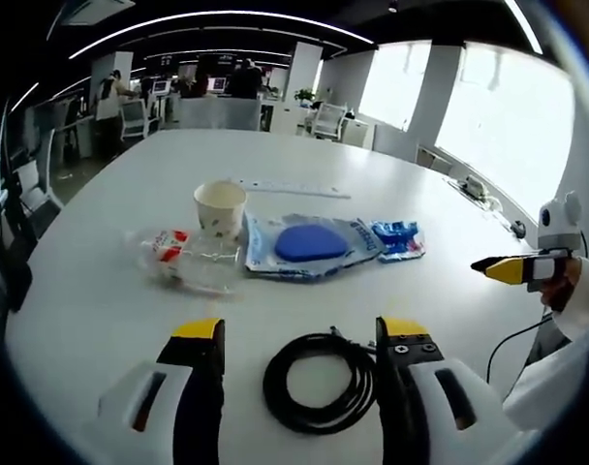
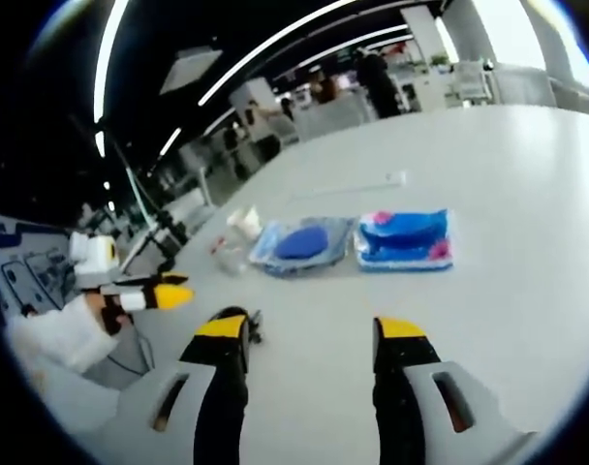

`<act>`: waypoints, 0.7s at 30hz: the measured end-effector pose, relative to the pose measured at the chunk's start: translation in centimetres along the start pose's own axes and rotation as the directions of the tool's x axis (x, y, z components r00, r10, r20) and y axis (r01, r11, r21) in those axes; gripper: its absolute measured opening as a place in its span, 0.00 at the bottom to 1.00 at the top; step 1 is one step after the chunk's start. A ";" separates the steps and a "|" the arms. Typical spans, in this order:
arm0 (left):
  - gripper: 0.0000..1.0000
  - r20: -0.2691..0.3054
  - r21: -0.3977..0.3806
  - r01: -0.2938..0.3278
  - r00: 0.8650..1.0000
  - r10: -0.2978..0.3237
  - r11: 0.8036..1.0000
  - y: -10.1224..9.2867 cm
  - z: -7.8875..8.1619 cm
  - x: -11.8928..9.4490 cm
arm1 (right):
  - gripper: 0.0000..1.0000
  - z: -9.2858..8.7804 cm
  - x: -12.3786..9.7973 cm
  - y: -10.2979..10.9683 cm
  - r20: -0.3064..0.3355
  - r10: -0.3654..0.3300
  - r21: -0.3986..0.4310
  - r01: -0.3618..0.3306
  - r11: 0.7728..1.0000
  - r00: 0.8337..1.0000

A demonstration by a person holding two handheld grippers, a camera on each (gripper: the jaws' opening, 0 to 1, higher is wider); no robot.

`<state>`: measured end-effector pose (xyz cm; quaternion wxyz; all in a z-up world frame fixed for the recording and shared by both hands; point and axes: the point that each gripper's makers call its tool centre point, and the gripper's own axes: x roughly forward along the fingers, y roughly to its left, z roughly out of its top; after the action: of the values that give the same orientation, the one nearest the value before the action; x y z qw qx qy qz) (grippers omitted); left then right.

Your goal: Arrange the tabletop items into an orderly group along one side of the table until the central work area is clear of visible clutter.

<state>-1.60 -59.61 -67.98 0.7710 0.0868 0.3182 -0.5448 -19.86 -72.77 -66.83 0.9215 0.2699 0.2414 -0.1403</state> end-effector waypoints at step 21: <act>0.49 -0.003 0.042 0.038 0.999 -0.038 0.998 -1.3 1.3 1.2 | 0.47 -1.7 0.7 0.9 -0.058 0.021 -0.024 -0.023 0.999 0.998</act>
<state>-2.02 -61.68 -67.39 0.7580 0.0975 0.3093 -0.5659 -19.57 -71.19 -68.05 0.9189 0.2653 0.2665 -0.1194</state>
